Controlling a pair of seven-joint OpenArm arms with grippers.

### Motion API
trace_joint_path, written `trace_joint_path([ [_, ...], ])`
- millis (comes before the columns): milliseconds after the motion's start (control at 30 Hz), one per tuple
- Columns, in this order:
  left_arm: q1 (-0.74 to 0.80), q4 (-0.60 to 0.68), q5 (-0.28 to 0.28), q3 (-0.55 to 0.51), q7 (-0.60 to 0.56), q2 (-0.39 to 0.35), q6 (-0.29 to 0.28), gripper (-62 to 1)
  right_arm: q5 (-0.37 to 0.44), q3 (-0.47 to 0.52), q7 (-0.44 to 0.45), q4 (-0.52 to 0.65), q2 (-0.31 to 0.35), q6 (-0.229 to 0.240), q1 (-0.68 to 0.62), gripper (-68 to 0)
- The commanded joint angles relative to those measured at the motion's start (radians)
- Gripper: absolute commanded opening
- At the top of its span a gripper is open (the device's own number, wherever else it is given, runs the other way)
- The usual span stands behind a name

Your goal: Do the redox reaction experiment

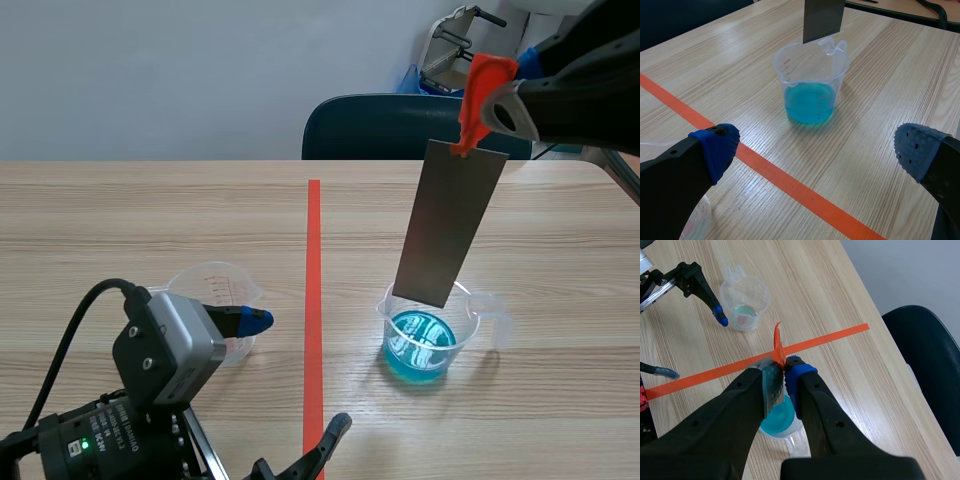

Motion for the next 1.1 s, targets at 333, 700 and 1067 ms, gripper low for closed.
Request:
trace_joint_path([
  [333, 0.002, 0.011, -0.003, -0.005, -0.016, 0.009, -0.005, 1.4, 0.003, 0.012, 0.012, 0.006, 0.013, 0.001, 0.015, -66.7],
  [700, -0.038, 0.008, 0.027, -0.004, -0.005, 0.080, -0.005, -55.5, -0.001, 0.012, 0.008, 0.006, 0.013, 0.001, 0.015, -66.7],
  [1067, -0.240, -0.173, 0.026, 0.076, 0.021, 0.225, -0.005, -58.2, -0.001, 0.012, 0.002, 0.006, 0.013, 0.001, 0.015, -66.7],
])
